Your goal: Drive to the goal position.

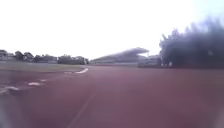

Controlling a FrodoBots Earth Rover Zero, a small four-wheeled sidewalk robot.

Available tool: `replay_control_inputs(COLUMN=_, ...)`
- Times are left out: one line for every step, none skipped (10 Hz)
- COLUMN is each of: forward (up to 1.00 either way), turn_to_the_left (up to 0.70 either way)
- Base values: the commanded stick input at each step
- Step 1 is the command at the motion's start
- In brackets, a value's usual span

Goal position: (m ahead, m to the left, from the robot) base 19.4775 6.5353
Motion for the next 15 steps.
replay_control_inputs(forward=0.7, turn_to_the_left=0.02)
replay_control_inputs(forward=0.7, turn_to_the_left=0.02)
replay_control_inputs(forward=0.7, turn_to_the_left=0.02)
replay_control_inputs(forward=0.7, turn_to_the_left=0.02)
replay_control_inputs(forward=0.7, turn_to_the_left=0.02)
replay_control_inputs(forward=0.7, turn_to_the_left=0.02)
replay_control_inputs(forward=0.7, turn_to_the_left=0.02)
replay_control_inputs(forward=0.7, turn_to_the_left=0.02)
replay_control_inputs(forward=0.7, turn_to_the_left=0.02)
replay_control_inputs(forward=0.7, turn_to_the_left=0.02)
replay_control_inputs(forward=0.7, turn_to_the_left=0.02)
replay_control_inputs(forward=0.7, turn_to_the_left=0.02)
replay_control_inputs(forward=0.7, turn_to_the_left=0.02)
replay_control_inputs(forward=0.7, turn_to_the_left=0.02)
replay_control_inputs(forward=0.7, turn_to_the_left=0.02)
